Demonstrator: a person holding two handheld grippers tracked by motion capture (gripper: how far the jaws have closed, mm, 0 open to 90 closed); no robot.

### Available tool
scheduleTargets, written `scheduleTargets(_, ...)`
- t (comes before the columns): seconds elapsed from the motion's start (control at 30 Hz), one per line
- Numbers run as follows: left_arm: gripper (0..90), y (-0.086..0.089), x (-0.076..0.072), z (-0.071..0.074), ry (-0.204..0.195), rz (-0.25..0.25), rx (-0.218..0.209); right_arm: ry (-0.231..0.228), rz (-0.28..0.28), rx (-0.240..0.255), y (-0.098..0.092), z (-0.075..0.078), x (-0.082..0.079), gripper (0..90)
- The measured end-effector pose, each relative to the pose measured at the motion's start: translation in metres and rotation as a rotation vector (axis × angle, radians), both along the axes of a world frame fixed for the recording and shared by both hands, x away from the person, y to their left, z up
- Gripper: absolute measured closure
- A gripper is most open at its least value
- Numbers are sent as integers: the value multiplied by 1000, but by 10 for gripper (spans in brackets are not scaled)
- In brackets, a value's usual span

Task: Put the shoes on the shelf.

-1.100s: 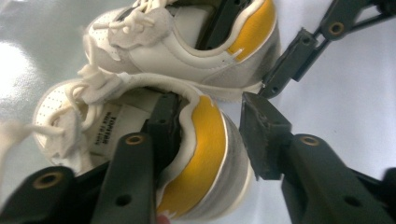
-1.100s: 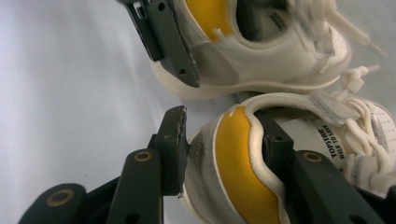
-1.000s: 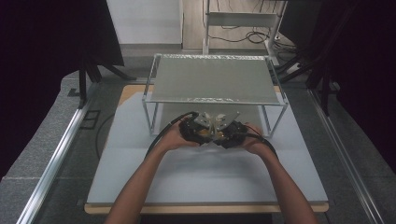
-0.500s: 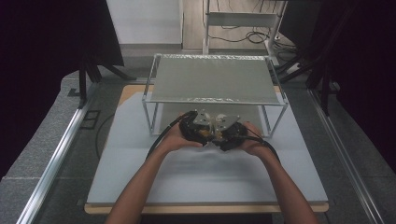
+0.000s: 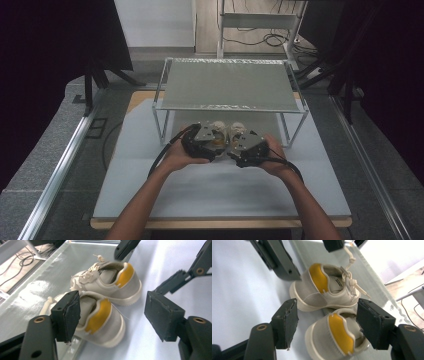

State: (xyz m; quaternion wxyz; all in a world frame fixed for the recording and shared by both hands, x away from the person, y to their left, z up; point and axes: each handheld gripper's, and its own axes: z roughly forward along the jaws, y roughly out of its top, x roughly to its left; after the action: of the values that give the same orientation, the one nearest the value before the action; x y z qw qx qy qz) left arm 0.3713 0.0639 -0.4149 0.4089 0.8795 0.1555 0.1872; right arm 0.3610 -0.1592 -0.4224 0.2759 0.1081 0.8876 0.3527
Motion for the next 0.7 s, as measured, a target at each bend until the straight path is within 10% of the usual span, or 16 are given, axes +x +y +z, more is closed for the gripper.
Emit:
scheduleTargets(0.27, 447, 20, -18, -8, 74, 84, -31, 31, -61, 96, -27, -4, -21, 458)
scheduleTargets(0.57, 652, 27, -13, -38, 235, 166, -73, 176, -150, 166, -50, -29, -14, 750)
scheduleTargets(0.7, 714, 20, -6, -44, 232, 171, -79, 205, -180, 202, -48, -37, -8, 831)
